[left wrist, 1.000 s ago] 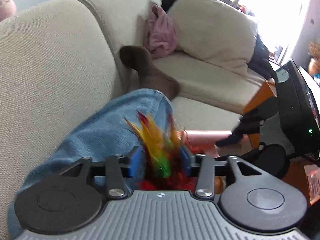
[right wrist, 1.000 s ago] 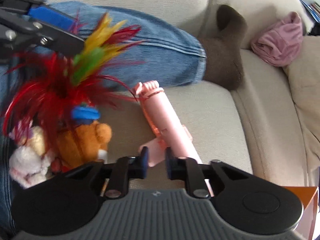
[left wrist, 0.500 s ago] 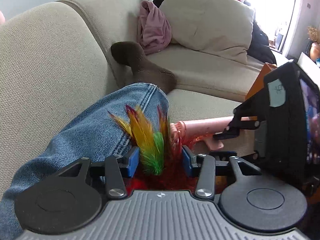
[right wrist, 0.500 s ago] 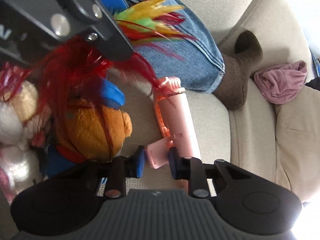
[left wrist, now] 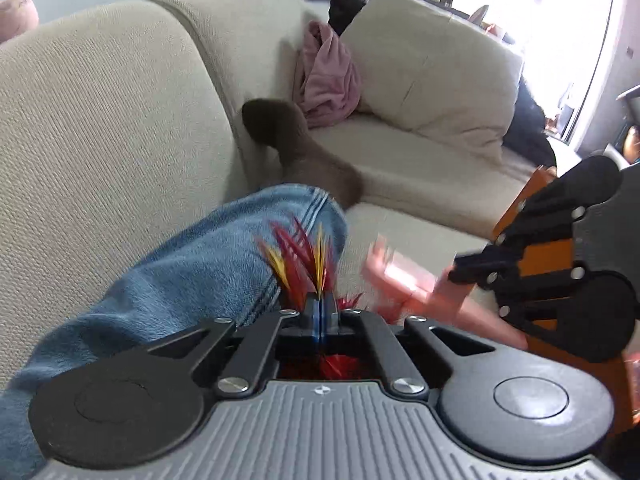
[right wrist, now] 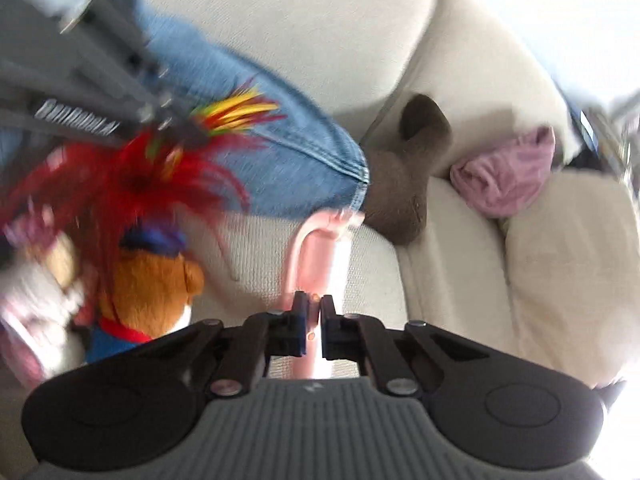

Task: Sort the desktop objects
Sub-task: 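Close the right gripper on the pink toy fire extinguisher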

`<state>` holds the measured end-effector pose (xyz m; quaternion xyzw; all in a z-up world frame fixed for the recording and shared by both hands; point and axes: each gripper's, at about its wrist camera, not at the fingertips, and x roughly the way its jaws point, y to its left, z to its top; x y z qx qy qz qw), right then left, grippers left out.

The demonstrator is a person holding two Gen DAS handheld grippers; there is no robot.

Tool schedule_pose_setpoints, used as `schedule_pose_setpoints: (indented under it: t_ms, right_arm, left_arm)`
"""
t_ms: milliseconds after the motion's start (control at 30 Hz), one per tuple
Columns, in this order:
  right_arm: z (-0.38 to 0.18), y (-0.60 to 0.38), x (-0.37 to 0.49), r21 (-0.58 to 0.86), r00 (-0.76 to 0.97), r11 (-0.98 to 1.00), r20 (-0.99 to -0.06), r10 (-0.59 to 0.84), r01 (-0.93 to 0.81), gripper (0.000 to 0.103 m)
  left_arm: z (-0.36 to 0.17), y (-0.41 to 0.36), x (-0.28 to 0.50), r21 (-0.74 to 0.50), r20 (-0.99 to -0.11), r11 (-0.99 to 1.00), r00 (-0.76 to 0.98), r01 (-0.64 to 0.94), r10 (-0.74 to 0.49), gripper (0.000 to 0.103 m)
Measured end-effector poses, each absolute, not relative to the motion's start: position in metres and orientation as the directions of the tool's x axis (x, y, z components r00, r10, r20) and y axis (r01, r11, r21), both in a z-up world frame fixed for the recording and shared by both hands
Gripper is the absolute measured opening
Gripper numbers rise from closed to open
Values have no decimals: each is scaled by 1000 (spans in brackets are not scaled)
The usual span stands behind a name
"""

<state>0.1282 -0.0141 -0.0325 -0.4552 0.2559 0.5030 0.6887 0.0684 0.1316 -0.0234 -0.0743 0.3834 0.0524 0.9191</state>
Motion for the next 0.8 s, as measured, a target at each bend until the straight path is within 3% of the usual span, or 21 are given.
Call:
schedule_pose_setpoints:
  t_ms: [200,300,333,367,400,433,467,633,800]
  right_arm:
    - [-39,-18,136,-269,291,112,-852,436,-957,0]
    - [-39,-21,148,-179,244,186,-869,431,-966,7]
    - [-37,-23,153,-137,219,213,-874,434,-967,8]
    - [-35,-26,159,-85,185,239,-881,436,-967,11]
    - [-34,-29,163,-31,149,265,-885,441,-964,17]
    - [-31,-33,166,16,120,288,-886,448,-957,23]
    - [-31,-35,169,61,87,303,-887,453,-951,30]
    - [-36,-36,173,180,-8,331,-887,461,-926,31]
    - [-51,-31,171,196,-27,360,-905,425,-912,27]
  left_arm:
    - [-14,139,58,-121,-703,983,711,-141,16,0]
    - [-11,136,57,-108,-704,983,710,-147,29,2]
    - [-10,135,55,-104,-704,984,709,-142,28,10]
    - [-9,133,54,-104,-705,986,709,-133,21,25]
    - [-8,132,52,-110,-704,986,710,-122,10,33]
    - [-8,133,51,-115,-708,986,706,-117,1,53]
    - [-11,132,54,-118,-715,986,699,-115,-4,62]
    - [-30,123,65,-91,-765,989,644,-120,8,62]
    - [-44,114,76,-29,-783,988,618,-152,72,62]
